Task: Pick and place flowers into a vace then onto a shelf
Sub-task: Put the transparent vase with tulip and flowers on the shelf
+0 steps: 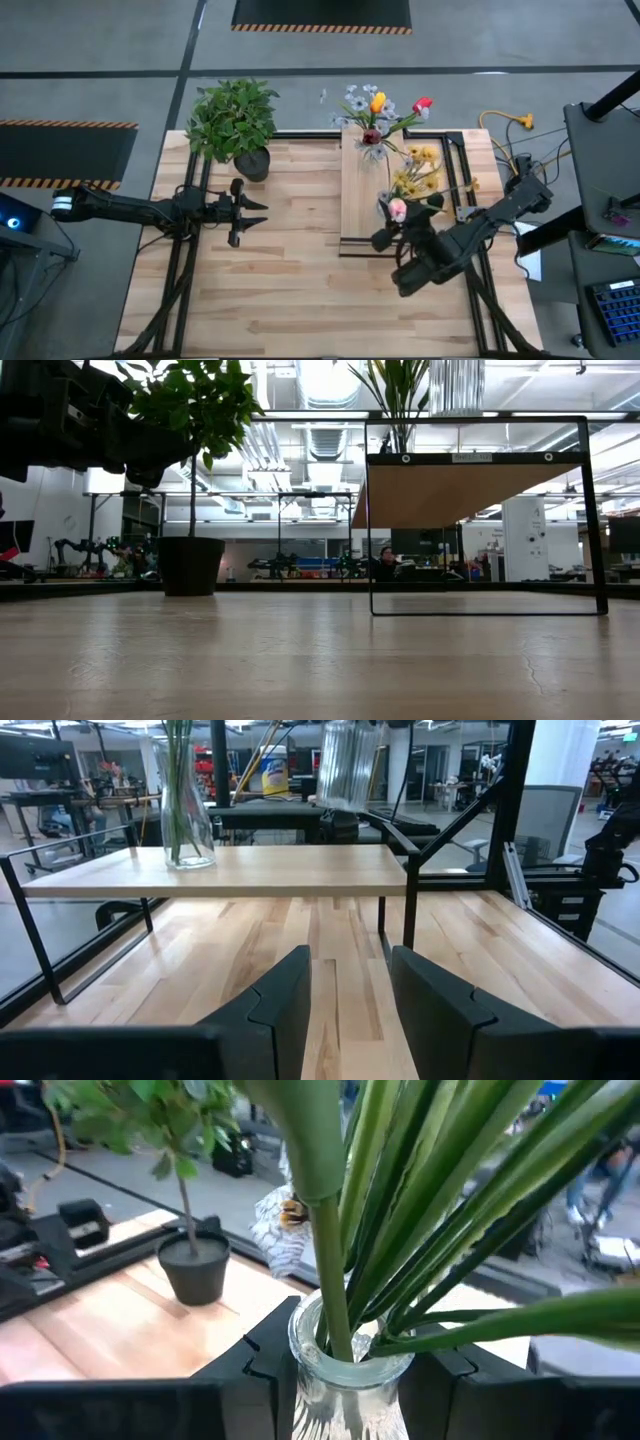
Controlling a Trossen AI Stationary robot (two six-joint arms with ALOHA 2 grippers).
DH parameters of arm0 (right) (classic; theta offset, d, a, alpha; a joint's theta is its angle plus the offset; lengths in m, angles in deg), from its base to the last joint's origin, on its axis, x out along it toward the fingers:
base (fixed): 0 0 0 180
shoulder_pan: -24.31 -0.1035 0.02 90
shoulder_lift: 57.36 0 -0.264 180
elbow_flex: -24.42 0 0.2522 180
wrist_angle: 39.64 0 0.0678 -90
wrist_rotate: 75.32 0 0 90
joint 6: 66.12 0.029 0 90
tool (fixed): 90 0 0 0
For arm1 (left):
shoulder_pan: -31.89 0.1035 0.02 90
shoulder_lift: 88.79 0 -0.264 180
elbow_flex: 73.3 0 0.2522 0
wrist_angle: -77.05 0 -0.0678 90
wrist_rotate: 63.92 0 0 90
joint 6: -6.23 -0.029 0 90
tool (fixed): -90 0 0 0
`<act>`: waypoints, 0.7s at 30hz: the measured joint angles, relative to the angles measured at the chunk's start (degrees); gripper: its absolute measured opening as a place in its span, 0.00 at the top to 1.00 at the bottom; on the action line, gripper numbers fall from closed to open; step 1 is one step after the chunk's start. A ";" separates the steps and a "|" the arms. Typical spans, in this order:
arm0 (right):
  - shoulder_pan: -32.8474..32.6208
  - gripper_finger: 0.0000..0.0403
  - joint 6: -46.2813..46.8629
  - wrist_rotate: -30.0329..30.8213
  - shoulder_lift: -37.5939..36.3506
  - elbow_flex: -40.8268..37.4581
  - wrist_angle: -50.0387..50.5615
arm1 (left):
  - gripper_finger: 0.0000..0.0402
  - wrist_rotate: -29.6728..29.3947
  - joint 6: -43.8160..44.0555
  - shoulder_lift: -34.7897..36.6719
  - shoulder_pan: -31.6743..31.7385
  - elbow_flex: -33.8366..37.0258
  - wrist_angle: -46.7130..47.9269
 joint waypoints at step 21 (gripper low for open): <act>4.27 0.73 11.75 -4.93 2.26 -7.94 -2.91 | 0.69 0.00 0.00 0.00 0.02 0.00 0.02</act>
